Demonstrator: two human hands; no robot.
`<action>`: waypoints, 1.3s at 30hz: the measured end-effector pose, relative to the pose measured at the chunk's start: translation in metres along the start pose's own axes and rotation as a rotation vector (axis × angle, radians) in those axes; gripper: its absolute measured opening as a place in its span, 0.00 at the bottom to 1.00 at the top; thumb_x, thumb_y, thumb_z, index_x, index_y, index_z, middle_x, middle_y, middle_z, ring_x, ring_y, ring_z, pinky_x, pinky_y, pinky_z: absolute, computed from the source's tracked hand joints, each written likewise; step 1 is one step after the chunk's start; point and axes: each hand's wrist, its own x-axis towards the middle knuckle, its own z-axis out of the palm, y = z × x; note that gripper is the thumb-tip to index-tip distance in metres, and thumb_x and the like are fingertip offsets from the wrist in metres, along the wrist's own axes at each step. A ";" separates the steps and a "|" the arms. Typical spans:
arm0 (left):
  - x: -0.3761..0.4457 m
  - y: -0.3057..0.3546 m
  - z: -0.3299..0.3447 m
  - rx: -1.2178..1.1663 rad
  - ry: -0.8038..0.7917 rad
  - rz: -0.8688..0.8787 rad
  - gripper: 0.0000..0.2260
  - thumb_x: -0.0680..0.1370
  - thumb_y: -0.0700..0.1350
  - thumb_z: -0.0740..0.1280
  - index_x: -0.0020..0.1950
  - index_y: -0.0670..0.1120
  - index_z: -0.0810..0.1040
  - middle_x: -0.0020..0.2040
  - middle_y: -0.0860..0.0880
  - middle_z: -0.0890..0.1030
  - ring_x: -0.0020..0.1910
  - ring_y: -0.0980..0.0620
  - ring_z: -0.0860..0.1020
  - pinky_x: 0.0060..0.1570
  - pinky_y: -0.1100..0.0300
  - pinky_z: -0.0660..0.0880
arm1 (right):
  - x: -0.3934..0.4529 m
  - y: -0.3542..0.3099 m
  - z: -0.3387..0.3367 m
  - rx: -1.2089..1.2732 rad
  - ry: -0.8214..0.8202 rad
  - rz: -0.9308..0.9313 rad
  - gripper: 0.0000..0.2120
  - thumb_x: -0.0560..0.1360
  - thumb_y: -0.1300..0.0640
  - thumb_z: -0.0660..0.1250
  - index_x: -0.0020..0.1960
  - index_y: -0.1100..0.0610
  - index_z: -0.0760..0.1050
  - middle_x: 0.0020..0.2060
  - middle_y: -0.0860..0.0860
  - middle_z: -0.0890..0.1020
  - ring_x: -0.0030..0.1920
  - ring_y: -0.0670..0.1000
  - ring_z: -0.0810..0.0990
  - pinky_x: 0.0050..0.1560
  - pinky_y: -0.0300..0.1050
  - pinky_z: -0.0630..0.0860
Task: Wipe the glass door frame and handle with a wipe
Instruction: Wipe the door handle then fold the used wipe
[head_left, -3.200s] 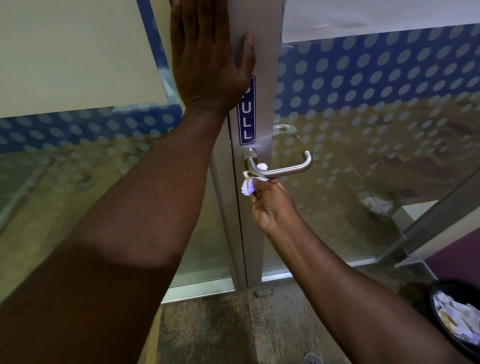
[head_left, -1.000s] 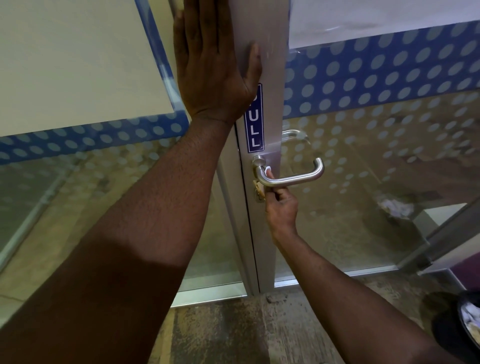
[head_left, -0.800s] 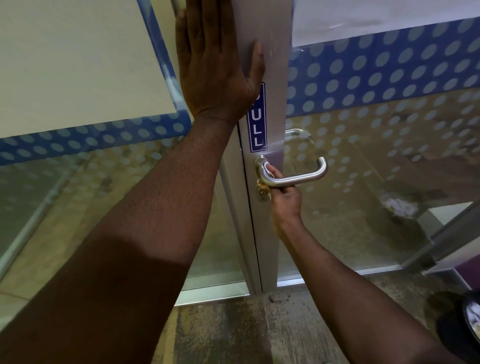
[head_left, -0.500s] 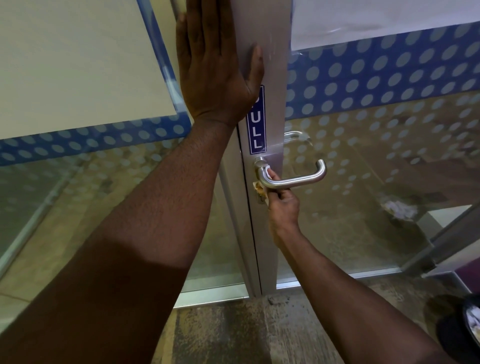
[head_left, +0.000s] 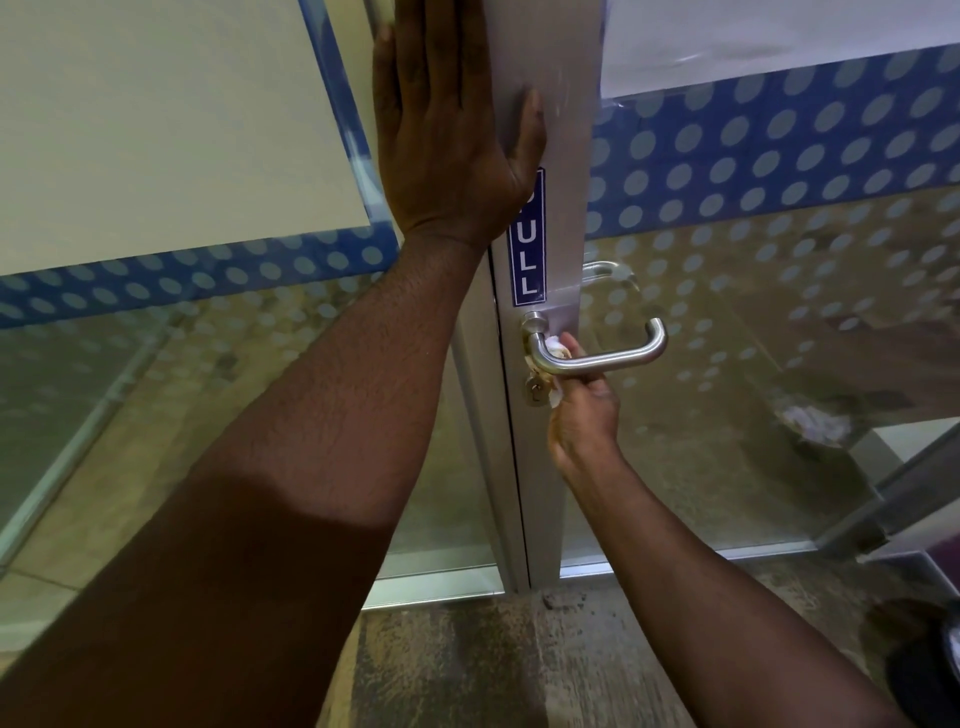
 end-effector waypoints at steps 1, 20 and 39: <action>0.000 0.000 0.001 0.000 -0.002 0.001 0.31 0.79 0.60 0.64 0.69 0.35 0.74 0.68 0.35 0.75 0.68 0.35 0.73 0.75 0.62 0.37 | 0.001 0.000 0.001 -0.064 0.001 -0.030 0.11 0.75 0.65 0.69 0.51 0.50 0.82 0.48 0.47 0.85 0.53 0.50 0.81 0.47 0.36 0.76; 0.001 0.000 -0.001 -0.029 -0.015 0.007 0.31 0.80 0.60 0.61 0.71 0.36 0.72 0.70 0.36 0.73 0.71 0.37 0.71 0.75 0.59 0.42 | -0.054 0.010 -0.012 -0.925 -0.147 -0.728 0.11 0.74 0.66 0.67 0.53 0.54 0.80 0.44 0.46 0.84 0.42 0.41 0.81 0.44 0.32 0.74; -0.005 -0.005 0.011 -0.032 0.059 -0.001 0.31 0.77 0.60 0.67 0.67 0.34 0.76 0.65 0.35 0.77 0.65 0.35 0.75 0.75 0.61 0.39 | -0.009 -0.031 0.027 -1.581 -0.167 -1.121 0.09 0.73 0.67 0.67 0.53 0.63 0.81 0.49 0.57 0.82 0.49 0.56 0.79 0.44 0.48 0.79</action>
